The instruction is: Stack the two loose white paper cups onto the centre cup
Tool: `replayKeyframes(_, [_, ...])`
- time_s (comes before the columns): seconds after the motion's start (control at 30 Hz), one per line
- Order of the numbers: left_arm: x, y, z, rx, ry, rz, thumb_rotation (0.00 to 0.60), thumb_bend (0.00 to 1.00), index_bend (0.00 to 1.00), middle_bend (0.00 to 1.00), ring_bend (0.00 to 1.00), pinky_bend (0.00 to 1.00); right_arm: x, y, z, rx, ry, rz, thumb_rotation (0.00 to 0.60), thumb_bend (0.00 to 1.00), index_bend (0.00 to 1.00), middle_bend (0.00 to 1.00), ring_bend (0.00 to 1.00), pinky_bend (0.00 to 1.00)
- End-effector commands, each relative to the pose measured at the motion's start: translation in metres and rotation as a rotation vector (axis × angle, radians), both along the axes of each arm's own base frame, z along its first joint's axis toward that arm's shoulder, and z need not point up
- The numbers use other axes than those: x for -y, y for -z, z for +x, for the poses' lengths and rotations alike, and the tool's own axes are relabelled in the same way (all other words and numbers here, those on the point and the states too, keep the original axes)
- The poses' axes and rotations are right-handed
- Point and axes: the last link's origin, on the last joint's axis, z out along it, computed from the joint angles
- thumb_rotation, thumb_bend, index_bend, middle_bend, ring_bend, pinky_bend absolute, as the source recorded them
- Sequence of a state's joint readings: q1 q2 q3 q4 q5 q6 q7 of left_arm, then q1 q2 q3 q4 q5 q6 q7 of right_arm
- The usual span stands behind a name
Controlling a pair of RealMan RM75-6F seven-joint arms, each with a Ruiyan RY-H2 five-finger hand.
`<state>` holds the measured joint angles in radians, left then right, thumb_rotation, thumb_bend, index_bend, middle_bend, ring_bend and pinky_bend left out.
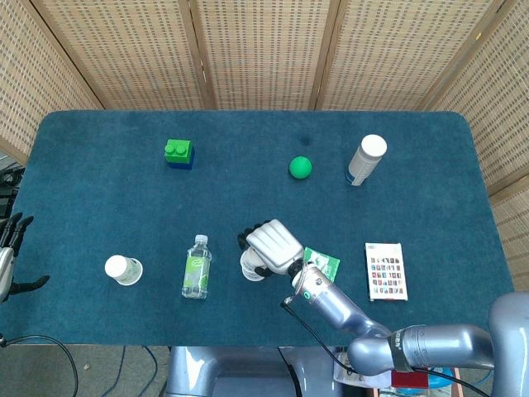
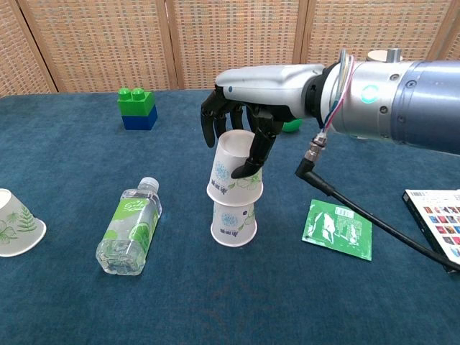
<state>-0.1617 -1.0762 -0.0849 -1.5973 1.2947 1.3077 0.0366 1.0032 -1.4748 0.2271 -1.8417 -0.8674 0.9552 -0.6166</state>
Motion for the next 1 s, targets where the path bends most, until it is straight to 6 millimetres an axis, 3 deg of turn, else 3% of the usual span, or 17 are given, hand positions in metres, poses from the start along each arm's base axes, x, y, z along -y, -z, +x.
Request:
replayKeyframes(0.03, [0.000,0.000,0.000,-0.001,-0.001,0.001,0.600,0.15,0.00,0.00,0.00,0.00,0.000,0.000,0.000,-0.001,0.001,0.003,0.600,0.37,0.46,0.53,0.46,0.51])
replayKeyframes(0.33, [0.000,0.000,0.000,-0.002,-0.002,0.001,0.600,0.15,0.00,0.00,0.00,0.00,0.000,0.003,0.001,-0.006,0.001,0.007,0.600,0.37,0.46,0.52,0.46,0.51])
replayKeyframes(0.43, [0.000,0.000,0.000,-0.002,-0.002,0.002,0.600,0.14,0.00,0.00,0.00,0.00,0.000,0.003,0.000,-0.014,-0.001,0.008,0.600,0.35,0.45,0.48,0.46,0.51])
replayKeyframes(0.5, [0.000,-0.001,-0.001,-0.002,-0.002,0.003,0.600,0.14,0.00,0.00,0.00,0.00,-0.001,0.003,-0.001,-0.023,-0.004,0.010,0.600,0.21,0.41,0.39,0.41,0.47])
replayKeyframes(0.57, [0.000,0.000,-0.001,-0.002,-0.002,0.003,0.600,0.15,0.00,0.00,0.00,0.00,-0.002,0.002,-0.003,-0.051,-0.020,0.006,0.600,0.04,0.33,0.26,0.28,0.32])
replayKeyframes(0.6, [0.000,0.000,-0.001,-0.003,-0.002,0.003,0.600,0.15,0.00,0.00,0.00,0.00,-0.002,0.001,-0.003,-0.061,-0.033,-0.002,0.600,0.01,0.31,0.22,0.24,0.27])
replayKeyframes(0.67, [0.000,0.000,-0.001,-0.003,-0.004,0.000,0.600,0.14,0.00,0.00,0.00,0.00,-0.006,0.000,0.000,-0.046,-0.045,-0.009,0.600,0.00,0.29,0.17,0.18,0.19])
replayKeyframes(0.83, [0.000,0.000,-0.001,-0.004,-0.004,0.001,0.600,0.14,0.00,0.00,0.00,0.00,-0.007,-0.003,0.000,-0.041,-0.052,-0.019,0.600,0.00,0.29,0.17,0.16,0.16])
replayKeyframes(0.93, [0.000,0.000,-0.001,-0.001,-0.003,0.001,0.600,0.14,0.00,0.00,0.00,0.00,-0.007,-0.011,-0.006,-0.040,-0.052,-0.036,0.600,0.00,0.29,0.16,0.15,0.14])
replayKeyframes(1.0, [0.000,0.000,-0.001,0.002,0.003,-0.004,0.600,0.14,0.00,0.00,0.00,0.00,-0.006,-0.022,-0.020,-0.060,-0.053,-0.069,0.600,0.00,0.29,0.15,0.14,0.11])
